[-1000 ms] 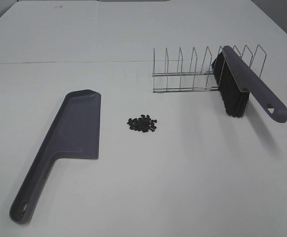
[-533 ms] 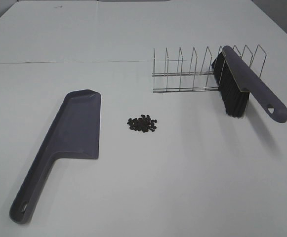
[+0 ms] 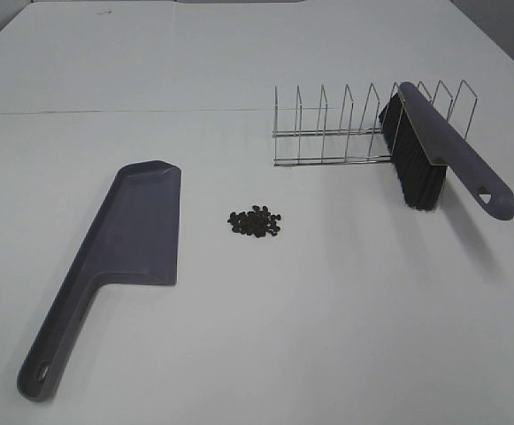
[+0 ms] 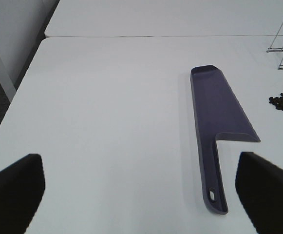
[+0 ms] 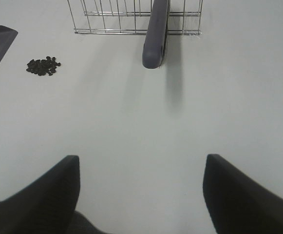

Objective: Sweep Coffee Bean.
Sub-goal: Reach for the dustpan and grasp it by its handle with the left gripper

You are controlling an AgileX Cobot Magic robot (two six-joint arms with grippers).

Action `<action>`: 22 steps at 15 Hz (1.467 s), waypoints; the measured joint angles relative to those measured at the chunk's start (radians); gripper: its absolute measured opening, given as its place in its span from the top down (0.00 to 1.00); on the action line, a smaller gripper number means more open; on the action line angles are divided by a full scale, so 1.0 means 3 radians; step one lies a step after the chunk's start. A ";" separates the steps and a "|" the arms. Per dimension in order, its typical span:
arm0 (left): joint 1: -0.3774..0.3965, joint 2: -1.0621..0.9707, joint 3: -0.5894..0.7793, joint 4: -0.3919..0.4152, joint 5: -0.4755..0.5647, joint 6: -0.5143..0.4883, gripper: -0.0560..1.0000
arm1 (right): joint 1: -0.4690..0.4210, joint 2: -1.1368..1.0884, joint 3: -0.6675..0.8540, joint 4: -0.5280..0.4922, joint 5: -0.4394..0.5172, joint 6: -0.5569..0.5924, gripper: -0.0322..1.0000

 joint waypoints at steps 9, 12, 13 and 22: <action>0.0000 0.0000 0.0000 0.0000 0.0000 0.0000 0.01 | 0.0000 0.0000 0.0000 0.0000 0.0000 0.0000 0.36; 0.0000 0.0000 0.0000 0.0000 0.0000 0.0000 0.01 | 0.0000 0.0000 0.0000 0.0000 0.0000 0.0000 0.36; 0.0000 0.0000 0.0000 0.0000 0.0000 0.0000 0.01 | 0.0000 0.0000 0.0000 0.0000 0.0000 0.0000 0.36; 0.0000 0.0000 0.0000 0.0000 0.0000 0.0000 0.01 | 0.0000 0.0000 0.0000 0.0000 0.0000 0.0000 0.36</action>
